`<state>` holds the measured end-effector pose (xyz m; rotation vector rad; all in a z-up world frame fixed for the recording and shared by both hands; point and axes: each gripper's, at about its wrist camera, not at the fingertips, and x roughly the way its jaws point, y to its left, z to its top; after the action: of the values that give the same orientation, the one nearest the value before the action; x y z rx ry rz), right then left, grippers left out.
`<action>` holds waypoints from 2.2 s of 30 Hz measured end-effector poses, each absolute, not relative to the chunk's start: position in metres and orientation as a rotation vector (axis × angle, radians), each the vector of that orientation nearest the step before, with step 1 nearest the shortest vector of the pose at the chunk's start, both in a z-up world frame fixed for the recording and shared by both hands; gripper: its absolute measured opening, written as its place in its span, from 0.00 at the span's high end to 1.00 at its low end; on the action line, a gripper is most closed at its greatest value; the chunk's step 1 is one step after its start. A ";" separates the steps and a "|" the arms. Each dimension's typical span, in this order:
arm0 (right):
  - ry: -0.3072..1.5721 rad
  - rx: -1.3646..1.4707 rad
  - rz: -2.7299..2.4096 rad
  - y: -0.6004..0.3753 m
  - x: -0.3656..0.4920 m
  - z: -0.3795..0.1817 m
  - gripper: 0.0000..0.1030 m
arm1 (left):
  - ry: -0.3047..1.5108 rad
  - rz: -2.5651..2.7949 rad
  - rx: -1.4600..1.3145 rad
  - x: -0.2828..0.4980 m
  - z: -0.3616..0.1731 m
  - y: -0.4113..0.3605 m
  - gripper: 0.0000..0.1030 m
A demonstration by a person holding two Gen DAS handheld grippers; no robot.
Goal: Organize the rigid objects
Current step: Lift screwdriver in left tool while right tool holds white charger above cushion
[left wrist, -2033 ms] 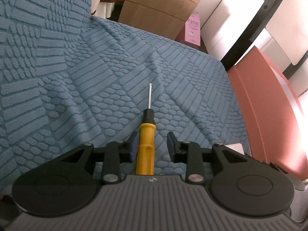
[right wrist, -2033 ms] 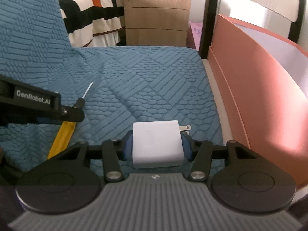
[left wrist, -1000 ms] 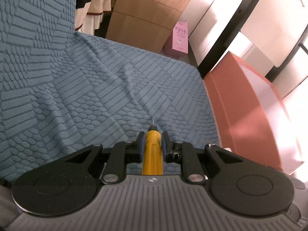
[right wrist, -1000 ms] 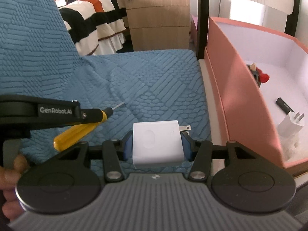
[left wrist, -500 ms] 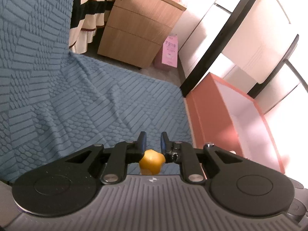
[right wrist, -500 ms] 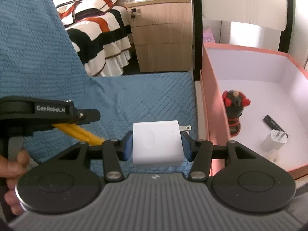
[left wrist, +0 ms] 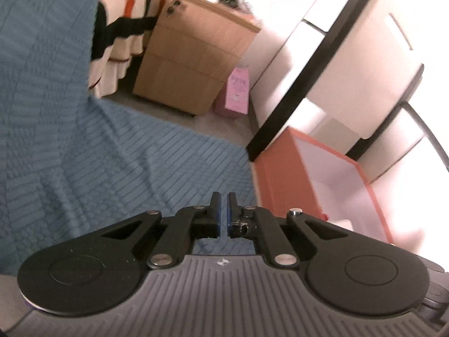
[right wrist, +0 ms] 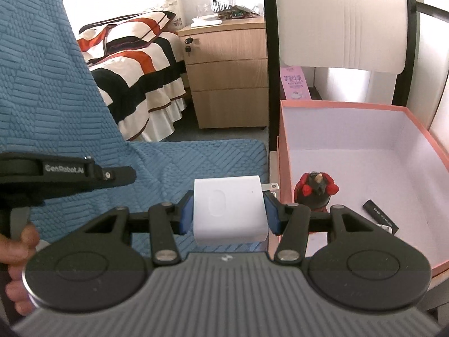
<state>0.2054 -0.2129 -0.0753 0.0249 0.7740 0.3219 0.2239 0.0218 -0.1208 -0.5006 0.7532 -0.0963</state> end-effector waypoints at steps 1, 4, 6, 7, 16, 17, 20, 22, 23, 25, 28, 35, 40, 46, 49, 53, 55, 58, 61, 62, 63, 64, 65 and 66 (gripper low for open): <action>0.780 0.022 0.322 -0.211 0.204 -0.078 0.48 | 0.760 -0.095 -0.514 0.223 -0.128 0.024 0.95; 0.811 0.019 0.327 -0.206 0.200 -0.091 0.48 | 0.801 -0.060 -0.526 0.222 -0.151 0.029 0.94; 0.831 0.011 0.329 -0.203 0.197 -0.101 0.48 | 0.842 -0.049 -0.531 0.221 -0.168 0.032 0.94; 0.839 0.008 0.330 -0.201 0.195 -0.107 0.48 | 0.852 -0.047 -0.530 0.221 -0.175 0.034 0.94; 0.870 -0.031 0.343 -0.189 0.183 -0.131 0.48 | 0.892 -0.037 -0.436 0.212 -0.197 0.038 0.56; 0.876 -0.025 0.345 -0.189 0.184 -0.132 0.48 | 0.894 -0.053 -0.430 0.210 -0.197 0.040 0.56; 0.880 -0.028 0.355 -0.188 0.184 -0.133 0.48 | 0.902 -0.093 -0.424 0.203 -0.192 0.048 0.56; 0.887 -0.033 0.366 -0.187 0.183 -0.136 0.48 | 0.920 -0.110 -0.405 0.200 -0.189 0.052 0.52; 0.891 -0.035 0.369 -0.187 0.182 -0.137 0.47 | 0.939 -0.130 -0.387 0.198 -0.188 0.055 0.51; 0.898 -0.038 0.377 -0.186 0.182 -0.141 0.48 | 0.973 -0.151 -0.346 0.195 -0.186 0.059 0.49; 0.910 -0.034 0.387 -0.184 0.181 -0.145 0.48 | 1.029 -0.156 -0.255 0.190 -0.187 0.065 0.48; 0.916 -0.028 0.396 -0.179 0.179 -0.147 0.48 | 1.096 -0.216 -0.175 0.188 -0.199 0.073 0.47; 0.918 -0.032 0.386 -0.178 0.179 -0.148 0.48 | 1.120 -0.248 -0.118 0.189 -0.208 0.068 0.47; 0.929 -0.043 0.374 -0.178 0.182 -0.152 0.48 | 1.099 -0.197 -0.039 0.190 -0.218 0.068 0.52; 0.932 -0.043 0.381 -0.177 0.182 -0.153 0.48 | 1.095 -0.203 -0.063 0.193 -0.220 0.072 0.57; 0.937 -0.034 0.386 -0.176 0.184 -0.155 0.48 | 1.072 -0.223 -0.122 0.199 -0.221 0.076 0.72; 0.935 -0.032 0.387 -0.176 0.184 -0.155 0.48 | 1.049 -0.190 -0.153 0.202 -0.221 0.075 0.73; 0.939 -0.028 0.388 -0.176 0.184 -0.156 0.48 | 1.024 -0.128 -0.234 0.209 -0.224 0.076 0.78; 0.938 -0.032 0.392 -0.174 0.183 -0.155 0.48 | 1.000 -0.104 -0.261 0.210 -0.227 0.073 0.78; 0.936 -0.034 0.394 -0.175 0.183 -0.154 0.48 | 1.000 -0.106 -0.265 0.210 -0.228 0.071 0.78; 0.934 -0.034 0.395 -0.175 0.183 -0.153 0.48 | 0.998 -0.106 -0.266 0.208 -0.228 0.070 0.78; 0.934 -0.034 0.393 -0.176 0.183 -0.153 0.48 | 0.993 -0.111 -0.261 0.205 -0.226 0.069 0.77; 0.933 -0.035 0.390 -0.177 0.183 -0.152 0.48 | 0.991 -0.125 -0.256 0.203 -0.224 0.068 0.77; 0.932 -0.035 0.388 -0.177 0.184 -0.153 0.48 | 0.987 -0.136 -0.254 0.201 -0.223 0.068 0.77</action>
<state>0.1836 -0.1769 -0.1526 -0.0354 0.9317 0.3884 0.2009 0.0684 -0.2227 -0.2537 0.9871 -0.1358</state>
